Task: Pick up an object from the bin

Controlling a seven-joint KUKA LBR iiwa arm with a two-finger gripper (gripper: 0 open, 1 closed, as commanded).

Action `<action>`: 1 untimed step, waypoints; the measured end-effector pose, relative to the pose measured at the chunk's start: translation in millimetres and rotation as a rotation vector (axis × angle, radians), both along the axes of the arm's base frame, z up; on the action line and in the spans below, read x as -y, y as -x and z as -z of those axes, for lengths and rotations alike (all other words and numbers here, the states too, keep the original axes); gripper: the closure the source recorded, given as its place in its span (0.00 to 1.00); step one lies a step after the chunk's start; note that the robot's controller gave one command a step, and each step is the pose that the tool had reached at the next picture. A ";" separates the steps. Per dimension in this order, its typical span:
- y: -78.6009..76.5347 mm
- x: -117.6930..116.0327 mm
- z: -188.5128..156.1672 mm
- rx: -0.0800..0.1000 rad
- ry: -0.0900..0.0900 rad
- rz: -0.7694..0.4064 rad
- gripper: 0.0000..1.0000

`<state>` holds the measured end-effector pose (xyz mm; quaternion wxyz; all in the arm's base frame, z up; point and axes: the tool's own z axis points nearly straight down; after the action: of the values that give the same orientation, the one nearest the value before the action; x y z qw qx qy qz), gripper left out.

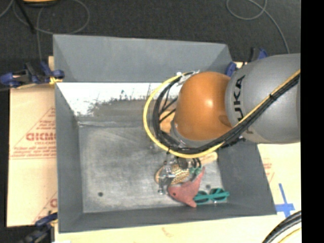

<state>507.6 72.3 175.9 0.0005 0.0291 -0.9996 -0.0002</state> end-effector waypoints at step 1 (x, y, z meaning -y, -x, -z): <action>-13.7 86.8 94.1 0.019 -0.015 -0.036 1.00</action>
Offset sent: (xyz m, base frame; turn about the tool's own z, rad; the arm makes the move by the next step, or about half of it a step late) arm 0.0000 0.0000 0.0000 0.0000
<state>521.4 -14.5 81.8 -0.0092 0.0471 -0.9988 -0.0073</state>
